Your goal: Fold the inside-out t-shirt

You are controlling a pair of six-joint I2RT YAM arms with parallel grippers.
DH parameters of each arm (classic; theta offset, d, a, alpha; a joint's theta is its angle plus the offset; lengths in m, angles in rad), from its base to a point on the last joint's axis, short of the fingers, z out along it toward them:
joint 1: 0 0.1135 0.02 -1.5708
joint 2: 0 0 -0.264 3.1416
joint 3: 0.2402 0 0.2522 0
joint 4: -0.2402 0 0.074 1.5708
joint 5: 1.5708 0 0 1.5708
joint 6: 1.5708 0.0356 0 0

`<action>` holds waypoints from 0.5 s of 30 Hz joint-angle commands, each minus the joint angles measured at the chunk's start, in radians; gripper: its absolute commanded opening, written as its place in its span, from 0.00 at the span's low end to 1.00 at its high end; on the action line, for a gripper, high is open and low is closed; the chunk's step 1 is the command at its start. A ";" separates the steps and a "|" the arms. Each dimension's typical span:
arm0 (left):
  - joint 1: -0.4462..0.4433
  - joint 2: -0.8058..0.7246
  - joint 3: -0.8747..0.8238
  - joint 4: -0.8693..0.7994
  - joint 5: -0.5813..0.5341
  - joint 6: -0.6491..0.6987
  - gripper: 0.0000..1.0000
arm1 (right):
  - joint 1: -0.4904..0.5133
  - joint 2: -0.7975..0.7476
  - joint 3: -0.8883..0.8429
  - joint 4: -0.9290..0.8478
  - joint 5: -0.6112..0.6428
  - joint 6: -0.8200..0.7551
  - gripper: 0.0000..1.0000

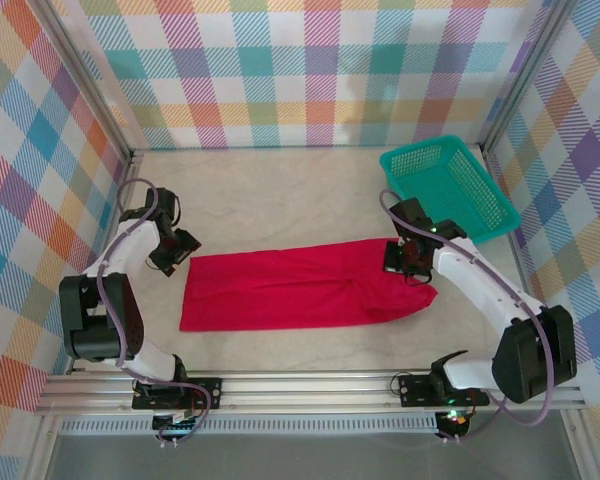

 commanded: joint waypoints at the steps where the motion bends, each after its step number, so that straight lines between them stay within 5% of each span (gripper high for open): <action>1: 0.010 0.059 -0.027 0.020 0.065 0.021 0.64 | 0.013 -0.053 0.061 -0.028 -0.048 -0.010 0.00; 8: 0.009 0.150 -0.049 0.068 0.117 0.021 0.63 | 0.096 -0.050 0.127 -0.055 -0.050 0.013 0.00; 15: 0.022 0.033 0.117 -0.121 0.064 0.032 0.64 | 0.275 0.033 0.238 -0.027 -0.038 0.084 0.00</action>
